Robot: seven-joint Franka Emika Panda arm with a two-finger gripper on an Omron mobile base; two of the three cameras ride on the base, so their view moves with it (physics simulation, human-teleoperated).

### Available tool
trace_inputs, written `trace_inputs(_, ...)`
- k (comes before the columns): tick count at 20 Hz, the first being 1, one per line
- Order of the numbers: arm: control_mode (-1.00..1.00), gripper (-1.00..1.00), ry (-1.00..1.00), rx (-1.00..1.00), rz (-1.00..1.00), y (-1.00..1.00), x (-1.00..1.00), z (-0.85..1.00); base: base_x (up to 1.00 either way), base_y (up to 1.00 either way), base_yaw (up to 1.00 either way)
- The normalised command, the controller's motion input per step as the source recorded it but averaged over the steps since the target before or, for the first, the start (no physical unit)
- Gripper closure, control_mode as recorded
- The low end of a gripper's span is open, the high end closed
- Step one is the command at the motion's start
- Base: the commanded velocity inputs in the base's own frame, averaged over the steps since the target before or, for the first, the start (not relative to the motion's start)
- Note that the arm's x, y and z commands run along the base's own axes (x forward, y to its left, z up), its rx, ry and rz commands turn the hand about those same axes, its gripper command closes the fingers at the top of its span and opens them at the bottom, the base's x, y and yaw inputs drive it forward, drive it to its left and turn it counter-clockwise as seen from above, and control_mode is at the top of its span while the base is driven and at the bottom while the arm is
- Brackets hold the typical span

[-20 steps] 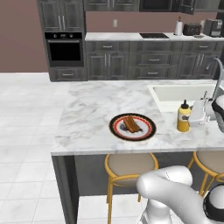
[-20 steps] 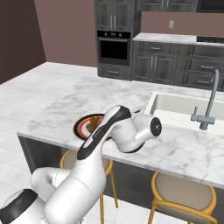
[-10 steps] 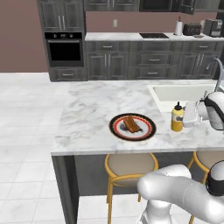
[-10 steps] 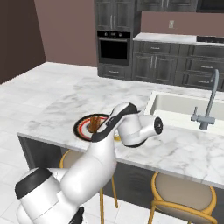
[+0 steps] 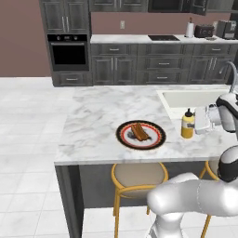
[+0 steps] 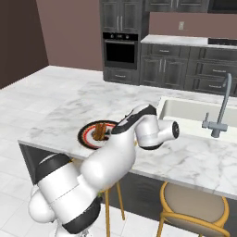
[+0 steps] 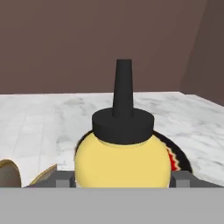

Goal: Move the hot dog bun to the plate on the dining table and place the condiment next to that plate. Then navigate to the fridge and take the sausage and place it on the plate as well.

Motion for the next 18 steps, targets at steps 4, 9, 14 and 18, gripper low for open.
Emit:
trace_inputs(4,-1.00,1.00,0.00,0.00,0.06,-0.08,0.35,-0.20,0.00,0.00,0.00)
trace_inputs(9,-1.00,1.00,0.00,0.00,0.04,0.00,0.34,-0.36,0.00,0.00,0.00)
trace_inputs(14,-1.00,1.00,0.00,0.01,0.03,0.00,0.33,-0.35,0.00,0.00,0.00)
trace_inputs(18,-1.00,1.00,0.00,0.02,0.03,-0.03,0.35,-0.31,0.00,0.00,0.00)
